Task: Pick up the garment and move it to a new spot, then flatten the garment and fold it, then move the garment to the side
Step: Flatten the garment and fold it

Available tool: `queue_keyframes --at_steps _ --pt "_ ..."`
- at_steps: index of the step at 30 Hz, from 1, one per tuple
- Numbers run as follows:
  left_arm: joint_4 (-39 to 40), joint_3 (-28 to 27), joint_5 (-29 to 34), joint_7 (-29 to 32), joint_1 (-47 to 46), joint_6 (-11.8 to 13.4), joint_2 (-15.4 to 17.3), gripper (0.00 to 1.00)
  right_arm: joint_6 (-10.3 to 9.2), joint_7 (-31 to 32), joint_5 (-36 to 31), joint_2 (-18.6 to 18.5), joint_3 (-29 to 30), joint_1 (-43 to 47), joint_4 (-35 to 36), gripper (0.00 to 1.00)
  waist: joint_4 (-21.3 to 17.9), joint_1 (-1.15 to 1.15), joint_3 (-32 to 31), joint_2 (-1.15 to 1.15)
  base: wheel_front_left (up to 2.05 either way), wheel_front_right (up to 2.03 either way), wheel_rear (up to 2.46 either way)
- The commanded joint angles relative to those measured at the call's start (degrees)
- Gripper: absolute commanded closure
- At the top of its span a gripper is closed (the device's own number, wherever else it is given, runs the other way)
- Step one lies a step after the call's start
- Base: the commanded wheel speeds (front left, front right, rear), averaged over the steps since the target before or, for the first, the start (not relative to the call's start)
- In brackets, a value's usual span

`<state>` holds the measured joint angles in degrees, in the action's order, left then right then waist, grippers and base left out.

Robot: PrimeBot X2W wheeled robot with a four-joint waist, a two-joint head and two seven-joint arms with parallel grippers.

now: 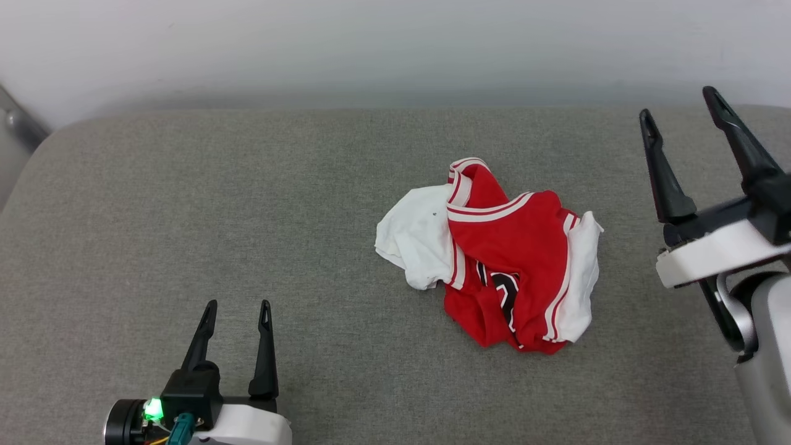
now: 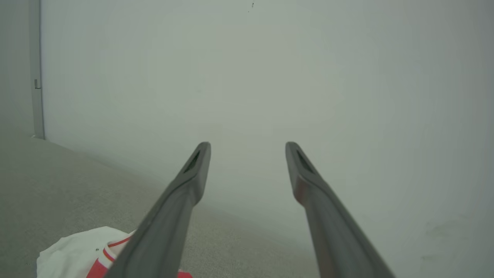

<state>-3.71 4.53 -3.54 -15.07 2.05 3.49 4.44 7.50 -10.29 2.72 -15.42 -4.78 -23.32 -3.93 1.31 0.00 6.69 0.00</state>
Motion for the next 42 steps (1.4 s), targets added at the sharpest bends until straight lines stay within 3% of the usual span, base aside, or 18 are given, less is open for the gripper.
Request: queue_keyframes --at_steps 1,9,15,22,28,30,35,42 --pt "0.2 -0.3 0.2 -0.2 -0.5 -0.2 -0.3 0.00 -0.02 3.5 1.8 -2.4 -2.5 -2.3 -1.5 0.00 0.1 0.00 0.7 0.00 0.00 0.00 0.00" --pt "0.5 -0.4 0.1 -0.2 -2.3 -0.5 -0.8 0.00 -0.03 31.9 17.2 -17.1 -21.4 -11.4 -4.6 0.00 0.8 0.00 4.2 0.00 0.00 0.00 0.00" --pt "0.5 0.2 -0.1 -0.2 -4.6 -0.8 -1.2 0.00 -0.03 47.6 26.7 -24.7 -34.1 -17.5 -3.6 0.00 2.1 0.00 7.8 0.00 0.00 0.00 0.00" --pt "0.1 0.9 -0.3 -0.2 -6.5 -0.7 -1.4 0.00 -0.02 54.5 32.8 -27.4 -44.3 -21.5 -3.9 0.00 3.5 0.00 10.8 0.00 0.00 0.00 0.00" --pt "-0.6 0.9 -0.7 -0.2 -7.2 -0.6 -1.5 0.00 -0.02 53.0 36.0 -28.5 -50.5 -22.9 -5.9 0.00 4.0 0.00 11.4 0.00 0.00 0.00 0.00" --pt "-0.9 0.5 -0.6 -0.2 -6.8 -0.4 -1.5 0.00 -0.02 51.1 36.6 -28.7 -51.5 -23.3 -6.2 1.00 3.5 0.00 10.9 0.00 0.00 0.00 0.00" --pt "-1.3 -0.1 -0.3 -0.2 -5.7 -0.4 -1.6 0.00 -0.03 45.8 38.7 -30.4 -51.8 -24.4 -6.7 1.00 1.8 0.00 8.5 0.00 0.00 0.00 0.00" --pt "-1.4 -0.1 -0.4 -0.2 -4.3 -0.4 -1.6 0.00 -0.02 39.4 44.1 -35.8 -45.4 -18.2 -10.2 1.00 0.4 0.00 6.0 0.00 0.00 0.00 0.00"
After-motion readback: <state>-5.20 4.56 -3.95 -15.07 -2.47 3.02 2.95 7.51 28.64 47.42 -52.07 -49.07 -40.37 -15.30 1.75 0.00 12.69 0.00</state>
